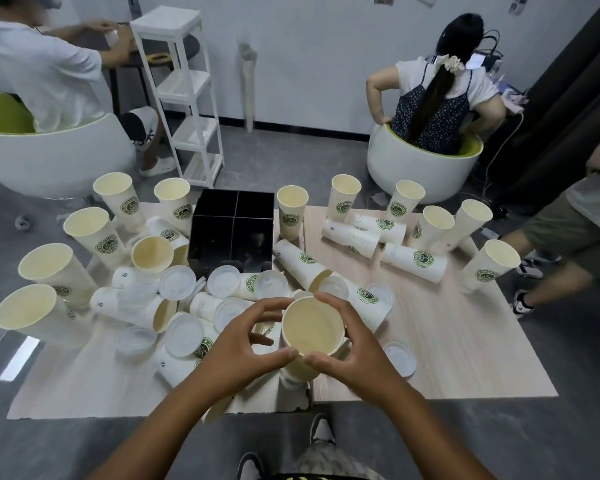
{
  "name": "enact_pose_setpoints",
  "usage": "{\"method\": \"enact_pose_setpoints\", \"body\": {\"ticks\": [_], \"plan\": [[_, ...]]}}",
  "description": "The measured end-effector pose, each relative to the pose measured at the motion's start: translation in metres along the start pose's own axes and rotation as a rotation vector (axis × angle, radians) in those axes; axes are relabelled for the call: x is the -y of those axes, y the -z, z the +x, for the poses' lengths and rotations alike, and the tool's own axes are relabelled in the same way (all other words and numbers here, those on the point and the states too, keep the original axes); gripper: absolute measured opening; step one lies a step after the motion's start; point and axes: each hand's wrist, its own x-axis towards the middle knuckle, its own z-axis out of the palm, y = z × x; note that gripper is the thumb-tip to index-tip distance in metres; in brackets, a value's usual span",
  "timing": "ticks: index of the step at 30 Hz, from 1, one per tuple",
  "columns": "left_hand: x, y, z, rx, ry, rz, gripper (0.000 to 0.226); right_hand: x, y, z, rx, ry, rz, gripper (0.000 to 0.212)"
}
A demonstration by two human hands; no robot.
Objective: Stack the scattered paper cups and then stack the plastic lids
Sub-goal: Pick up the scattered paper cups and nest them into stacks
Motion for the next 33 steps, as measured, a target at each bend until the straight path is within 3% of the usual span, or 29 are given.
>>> {"method": "enact_pose_setpoints", "body": {"ticks": [8,12,14,19,29,33], "plan": [[-0.009,0.003,0.019,-0.077,-0.006,-0.119,0.048,-0.018,0.017,0.005,-0.130,-0.034,0.201,0.074],[-0.001,0.007,0.048,-0.147,-0.003,-0.025,0.036,-0.042,0.045,0.015,-0.239,-0.069,0.249,0.063],[0.006,0.007,0.066,-0.155,0.011,0.043,0.041,-0.062,0.058,0.021,-0.269,-0.110,0.223,0.062],[0.030,-0.001,0.126,-0.020,0.042,0.261,0.059,-0.129,0.082,0.033,-0.265,-0.229,0.104,0.061],[0.074,-0.027,0.235,0.290,0.070,0.624,0.075,-0.233,0.081,0.049,-0.231,-0.423,-0.210,0.099],[0.084,-0.041,0.262,0.413,0.061,0.870,0.086,-0.248,0.081,0.052,-0.191,-0.455,-0.265,0.101]]}}
